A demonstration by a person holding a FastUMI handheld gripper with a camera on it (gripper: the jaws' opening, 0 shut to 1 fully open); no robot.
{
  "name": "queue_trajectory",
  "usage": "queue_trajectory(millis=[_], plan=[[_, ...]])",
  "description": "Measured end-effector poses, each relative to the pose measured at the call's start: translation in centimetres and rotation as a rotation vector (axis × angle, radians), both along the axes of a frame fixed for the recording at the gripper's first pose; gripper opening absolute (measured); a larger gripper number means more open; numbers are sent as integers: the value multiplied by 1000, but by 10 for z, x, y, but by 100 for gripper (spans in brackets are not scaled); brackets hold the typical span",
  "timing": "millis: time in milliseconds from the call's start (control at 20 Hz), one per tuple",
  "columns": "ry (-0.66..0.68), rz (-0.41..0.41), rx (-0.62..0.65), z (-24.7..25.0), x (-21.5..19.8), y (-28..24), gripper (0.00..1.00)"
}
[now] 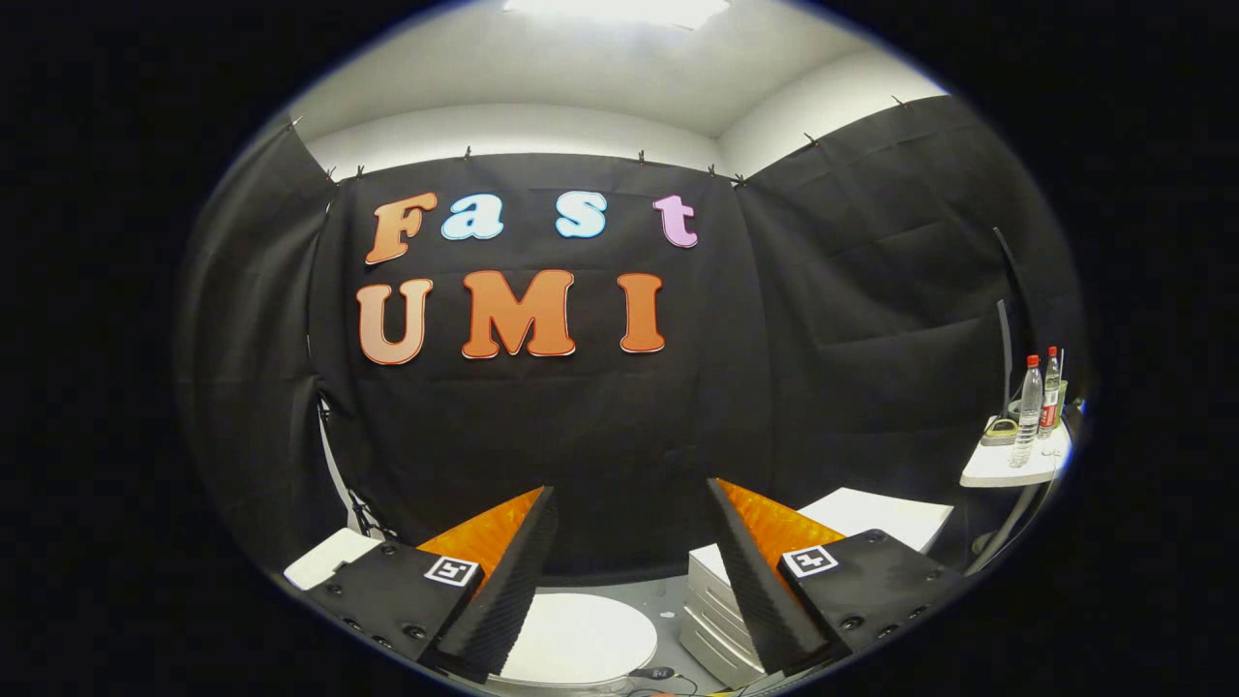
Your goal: Open the toilet lid.
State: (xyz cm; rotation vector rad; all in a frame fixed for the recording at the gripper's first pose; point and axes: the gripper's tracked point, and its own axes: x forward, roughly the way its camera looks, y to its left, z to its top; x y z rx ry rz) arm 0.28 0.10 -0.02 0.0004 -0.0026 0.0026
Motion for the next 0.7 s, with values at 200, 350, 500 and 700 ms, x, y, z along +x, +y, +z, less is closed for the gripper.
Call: queue_trajectory(millis=[200,350,500,700], plan=[[6,-1,4,-4,1,0,98],[7,-2,9,-5,0,-4,98],[9,-8,5,-8,-1,-6,98],[11,-8,7,-15,1,-6,98]])
